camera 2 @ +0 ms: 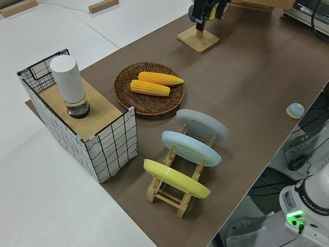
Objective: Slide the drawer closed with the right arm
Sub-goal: 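Move the right gripper toward the front face of the open drawer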
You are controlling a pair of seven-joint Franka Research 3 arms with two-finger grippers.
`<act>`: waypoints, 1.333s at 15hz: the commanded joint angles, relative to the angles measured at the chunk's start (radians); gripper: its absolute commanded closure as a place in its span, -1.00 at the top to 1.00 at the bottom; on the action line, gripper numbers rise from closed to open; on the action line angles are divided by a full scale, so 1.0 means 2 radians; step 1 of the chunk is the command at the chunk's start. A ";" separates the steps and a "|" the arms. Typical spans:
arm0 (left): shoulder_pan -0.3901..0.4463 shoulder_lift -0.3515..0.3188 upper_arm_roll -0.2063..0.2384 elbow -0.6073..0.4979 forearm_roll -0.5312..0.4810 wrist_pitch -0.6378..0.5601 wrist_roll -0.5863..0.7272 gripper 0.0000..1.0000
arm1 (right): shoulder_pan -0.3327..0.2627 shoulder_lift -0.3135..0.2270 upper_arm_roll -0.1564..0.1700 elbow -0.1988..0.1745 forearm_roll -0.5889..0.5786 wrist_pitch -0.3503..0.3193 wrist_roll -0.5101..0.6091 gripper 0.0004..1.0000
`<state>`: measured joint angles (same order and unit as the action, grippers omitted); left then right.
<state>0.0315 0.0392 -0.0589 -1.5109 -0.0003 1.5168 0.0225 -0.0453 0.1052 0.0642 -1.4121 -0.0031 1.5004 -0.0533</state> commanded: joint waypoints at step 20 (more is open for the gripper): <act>0.003 0.006 -0.004 0.012 0.009 -0.010 0.005 0.99 | 0.037 -0.019 0.163 0.012 -0.018 -0.017 0.383 -1.00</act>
<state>0.0315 0.0392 -0.0589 -1.5109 -0.0003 1.5168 0.0225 -0.0156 0.0544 0.3810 -1.3837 -0.0033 1.4229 0.5884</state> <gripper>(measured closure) 0.004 0.991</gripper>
